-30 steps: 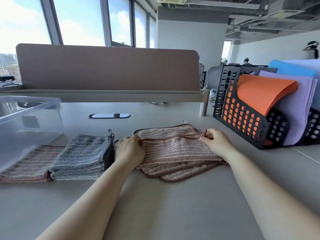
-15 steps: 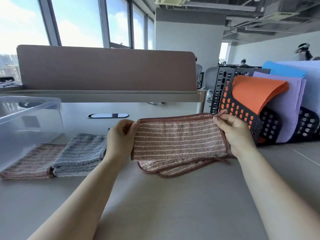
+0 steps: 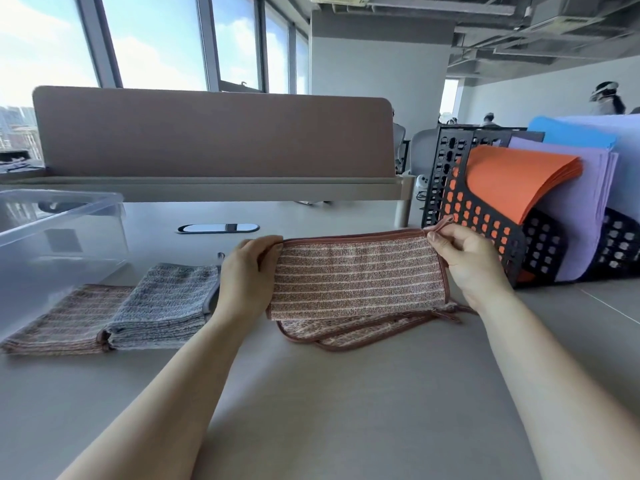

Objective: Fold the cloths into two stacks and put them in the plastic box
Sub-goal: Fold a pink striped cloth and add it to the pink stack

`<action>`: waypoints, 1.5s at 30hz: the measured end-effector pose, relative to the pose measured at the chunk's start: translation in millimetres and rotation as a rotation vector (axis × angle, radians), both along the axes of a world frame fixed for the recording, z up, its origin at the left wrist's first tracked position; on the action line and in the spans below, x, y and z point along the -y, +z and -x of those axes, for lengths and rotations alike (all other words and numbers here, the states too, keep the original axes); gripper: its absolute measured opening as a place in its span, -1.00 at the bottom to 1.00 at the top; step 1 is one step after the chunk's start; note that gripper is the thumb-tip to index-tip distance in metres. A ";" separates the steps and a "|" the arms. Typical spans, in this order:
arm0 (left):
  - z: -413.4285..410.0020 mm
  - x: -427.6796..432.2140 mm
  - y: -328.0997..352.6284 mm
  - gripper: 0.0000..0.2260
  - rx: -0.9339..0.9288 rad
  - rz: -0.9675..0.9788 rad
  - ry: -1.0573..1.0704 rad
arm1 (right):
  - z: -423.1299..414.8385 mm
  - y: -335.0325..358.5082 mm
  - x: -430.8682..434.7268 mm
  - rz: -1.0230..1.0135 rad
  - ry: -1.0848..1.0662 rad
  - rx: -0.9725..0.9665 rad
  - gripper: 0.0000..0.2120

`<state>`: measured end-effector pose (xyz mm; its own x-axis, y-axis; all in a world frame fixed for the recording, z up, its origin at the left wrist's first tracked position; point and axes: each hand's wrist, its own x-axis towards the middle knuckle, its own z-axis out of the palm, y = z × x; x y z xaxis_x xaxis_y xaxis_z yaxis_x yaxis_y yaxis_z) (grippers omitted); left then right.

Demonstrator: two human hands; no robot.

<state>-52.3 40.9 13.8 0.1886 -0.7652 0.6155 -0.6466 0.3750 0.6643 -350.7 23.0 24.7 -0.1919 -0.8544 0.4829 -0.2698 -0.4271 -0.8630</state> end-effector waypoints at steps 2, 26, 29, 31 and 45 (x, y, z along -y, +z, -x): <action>1.5 0.6 -0.7 -0.81 0.020 -0.012 -0.023 | 1.5 -0.7 0.6 -0.007 -0.014 -0.029 -0.89; 2.8 7.6 -18.8 -0.66 0.169 -0.471 0.116 | -20.3 -34.7 16.3 -0.374 -0.381 -0.649 -0.72; 2.7 1.3 -12.2 -0.57 0.100 -0.506 0.082 | -23.4 -25.5 9.1 -0.189 -0.459 -0.698 -0.55; 3.7 -2.3 -8.6 -0.63 0.126 -0.493 0.073 | -38.1 -18.9 1.1 -0.003 -0.238 -0.722 -0.54; 25.7 -14.6 18.8 -0.51 0.087 -0.392 -0.139 | -85.7 -20.1 -22.4 -0.196 0.287 -0.728 -0.45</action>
